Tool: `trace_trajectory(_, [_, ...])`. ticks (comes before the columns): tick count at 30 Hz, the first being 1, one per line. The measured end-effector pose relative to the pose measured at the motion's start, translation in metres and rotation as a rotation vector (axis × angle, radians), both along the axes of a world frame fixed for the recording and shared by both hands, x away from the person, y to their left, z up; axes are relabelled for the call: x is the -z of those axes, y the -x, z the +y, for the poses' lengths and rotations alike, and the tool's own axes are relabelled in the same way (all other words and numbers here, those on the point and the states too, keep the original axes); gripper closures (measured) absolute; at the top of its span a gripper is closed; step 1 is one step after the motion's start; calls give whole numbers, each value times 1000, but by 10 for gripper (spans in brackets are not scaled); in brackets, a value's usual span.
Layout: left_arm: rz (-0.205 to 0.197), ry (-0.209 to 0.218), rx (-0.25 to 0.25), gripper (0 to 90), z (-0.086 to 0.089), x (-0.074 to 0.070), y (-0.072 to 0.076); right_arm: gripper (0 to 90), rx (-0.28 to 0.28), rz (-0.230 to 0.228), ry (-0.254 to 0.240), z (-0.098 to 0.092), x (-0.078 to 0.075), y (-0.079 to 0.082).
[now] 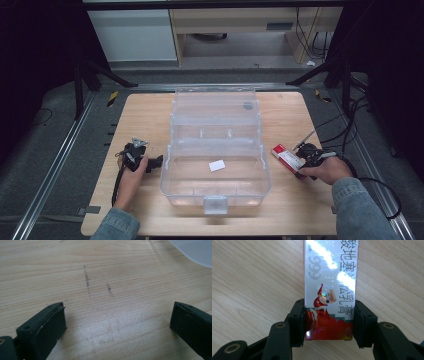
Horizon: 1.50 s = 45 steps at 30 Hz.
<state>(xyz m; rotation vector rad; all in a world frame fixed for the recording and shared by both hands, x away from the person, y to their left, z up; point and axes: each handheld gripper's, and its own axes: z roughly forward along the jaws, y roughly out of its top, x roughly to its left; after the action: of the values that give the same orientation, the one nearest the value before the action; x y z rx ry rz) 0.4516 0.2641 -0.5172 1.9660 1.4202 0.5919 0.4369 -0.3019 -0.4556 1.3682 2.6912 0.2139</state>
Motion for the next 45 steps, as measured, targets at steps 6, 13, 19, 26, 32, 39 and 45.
trace_trajectory(6, [0,0,0,0,0,0,0,515,-50,-72,-41,-1,-21,12])
trace_trajectory(13, [-1,3,0,0,0,0,0,515,-107,-165,-96,5,-56,25])
trace_trajectory(19, [-1,3,-1,0,0,0,0,515,-160,-219,-115,16,-84,33])
trace_trajectory(26, [-1,3,-1,0,0,0,0,515,-242,-265,-123,36,-112,42])
trace_trajectory(32, [-1,3,-1,0,0,0,0,515,-317,-288,-140,62,-129,43])
trace_trajectory(39, [-3,6,-3,0,0,0,0,515,-411,-285,-137,97,-138,40])
trace_trajectory(45, [-2,5,-1,0,0,0,0,515,-473,-282,-148,126,-141,35])
